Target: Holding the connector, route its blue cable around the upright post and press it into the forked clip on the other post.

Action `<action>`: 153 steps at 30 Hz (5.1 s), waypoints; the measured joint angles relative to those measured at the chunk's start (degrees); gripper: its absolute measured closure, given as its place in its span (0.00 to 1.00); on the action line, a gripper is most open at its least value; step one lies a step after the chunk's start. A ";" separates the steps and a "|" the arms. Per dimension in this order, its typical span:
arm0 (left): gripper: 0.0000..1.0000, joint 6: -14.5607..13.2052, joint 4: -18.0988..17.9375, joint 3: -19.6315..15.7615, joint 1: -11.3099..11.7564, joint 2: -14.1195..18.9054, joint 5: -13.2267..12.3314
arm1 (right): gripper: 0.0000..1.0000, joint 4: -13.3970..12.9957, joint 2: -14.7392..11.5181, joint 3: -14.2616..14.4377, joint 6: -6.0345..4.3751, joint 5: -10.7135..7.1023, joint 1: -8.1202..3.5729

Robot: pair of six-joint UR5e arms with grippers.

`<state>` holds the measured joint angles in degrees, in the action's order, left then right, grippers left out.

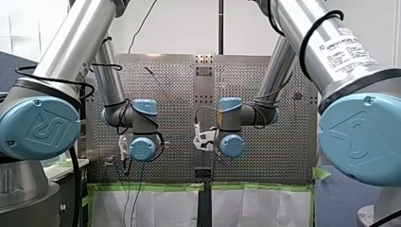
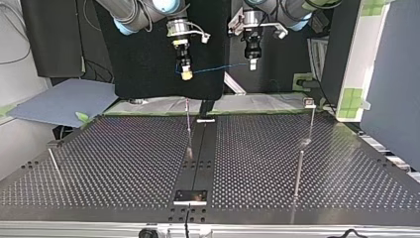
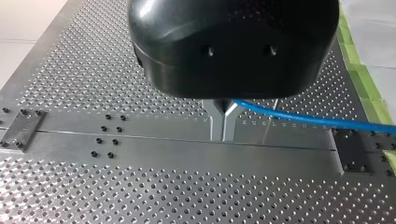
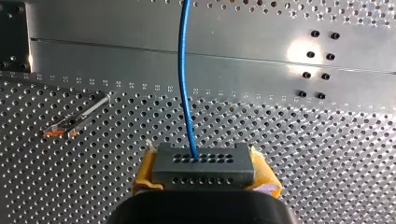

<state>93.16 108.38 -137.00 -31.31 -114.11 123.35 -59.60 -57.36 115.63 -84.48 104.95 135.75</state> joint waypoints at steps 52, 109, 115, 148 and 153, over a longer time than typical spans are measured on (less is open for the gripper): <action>1.00 0.00 0.00 0.00 0.00 0.00 0.00 | 1.00 0.00 0.00 0.00 0.00 0.00 0.00; 1.00 -3.14 6.28 -0.95 0.17 6.27 0.88 | 1.00 5.79 5.10 0.00 0.70 0.44 -0.52; 1.00 -3.16 7.53 -0.97 0.18 7.06 0.88 | 1.00 6.45 5.34 0.00 0.70 0.44 -0.53; 1.00 -1.64 16.16 8.24 3.75 16.16 7.85 | 1.00 16.23 -5.08 -7.36 -5.33 -3.56 -2.70; 1.00 -0.64 18.53 10.63 4.61 18.56 8.02 | 1.00 18.88 -7.72 -10.01 -5.36 -4.73 -3.47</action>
<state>92.52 126.91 -126.37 -26.70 -95.55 131.37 -40.72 -65.08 105.63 -89.84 100.22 132.28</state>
